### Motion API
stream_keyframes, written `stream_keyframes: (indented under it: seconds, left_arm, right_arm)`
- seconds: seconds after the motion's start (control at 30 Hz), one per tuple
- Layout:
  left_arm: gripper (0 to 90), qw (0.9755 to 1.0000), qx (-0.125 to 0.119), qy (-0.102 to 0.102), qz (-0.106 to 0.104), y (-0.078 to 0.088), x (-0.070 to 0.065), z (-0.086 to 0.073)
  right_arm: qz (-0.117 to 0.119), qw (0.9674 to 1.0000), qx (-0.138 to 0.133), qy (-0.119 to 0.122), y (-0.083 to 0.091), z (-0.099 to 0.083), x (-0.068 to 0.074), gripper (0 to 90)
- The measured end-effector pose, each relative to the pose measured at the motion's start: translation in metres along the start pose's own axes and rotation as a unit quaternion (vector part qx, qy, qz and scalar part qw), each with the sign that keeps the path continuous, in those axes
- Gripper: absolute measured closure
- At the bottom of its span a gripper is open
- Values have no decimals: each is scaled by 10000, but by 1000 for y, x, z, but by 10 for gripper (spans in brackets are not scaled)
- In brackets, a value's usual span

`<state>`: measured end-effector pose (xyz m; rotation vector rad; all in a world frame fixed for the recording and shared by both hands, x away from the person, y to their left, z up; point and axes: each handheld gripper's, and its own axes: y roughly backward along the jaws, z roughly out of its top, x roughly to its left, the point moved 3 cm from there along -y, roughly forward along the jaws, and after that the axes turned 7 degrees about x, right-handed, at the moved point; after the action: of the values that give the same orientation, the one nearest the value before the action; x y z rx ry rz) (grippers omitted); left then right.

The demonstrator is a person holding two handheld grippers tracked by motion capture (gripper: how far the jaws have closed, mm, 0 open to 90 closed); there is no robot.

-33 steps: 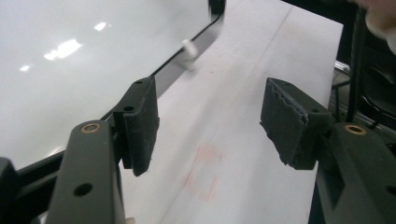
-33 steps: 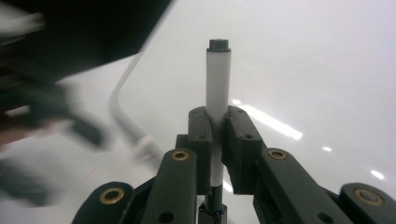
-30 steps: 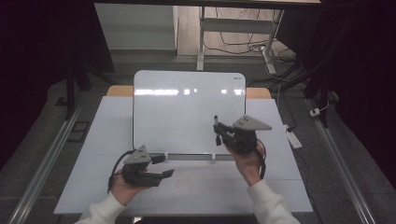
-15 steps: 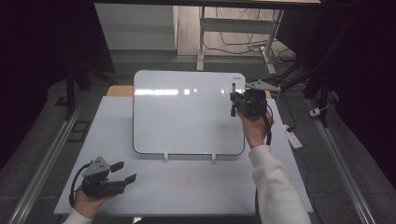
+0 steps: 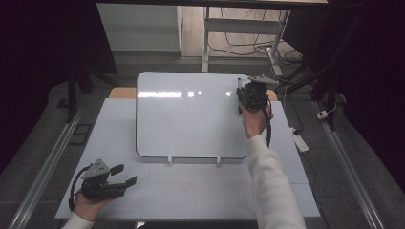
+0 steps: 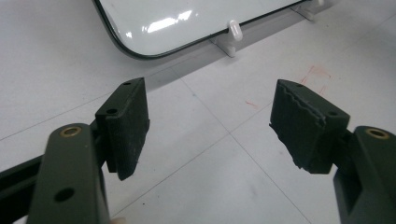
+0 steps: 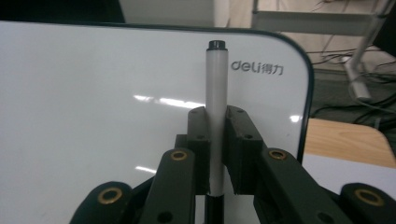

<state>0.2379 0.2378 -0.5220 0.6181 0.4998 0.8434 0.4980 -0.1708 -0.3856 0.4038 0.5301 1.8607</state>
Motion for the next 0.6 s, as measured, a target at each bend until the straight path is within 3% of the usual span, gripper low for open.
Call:
stream_keyframes:
  seconds: [0.13,0.37,0.6]
  left_arm:
    - [298,10000,16,-20,-29,-1,0,-1]
    - [308,9999,48,-69,-60,-3,-1,-2]
    - [313,9999,46,-72,-65,-3,-1,-2]
  right_arm:
    - [-210,9997,-97,3,-6,0,-1,794]
    - [-543,9979,-203,272,-9,1,1,782]
    - [-576,9975,-218,350,-9,0,0,764]
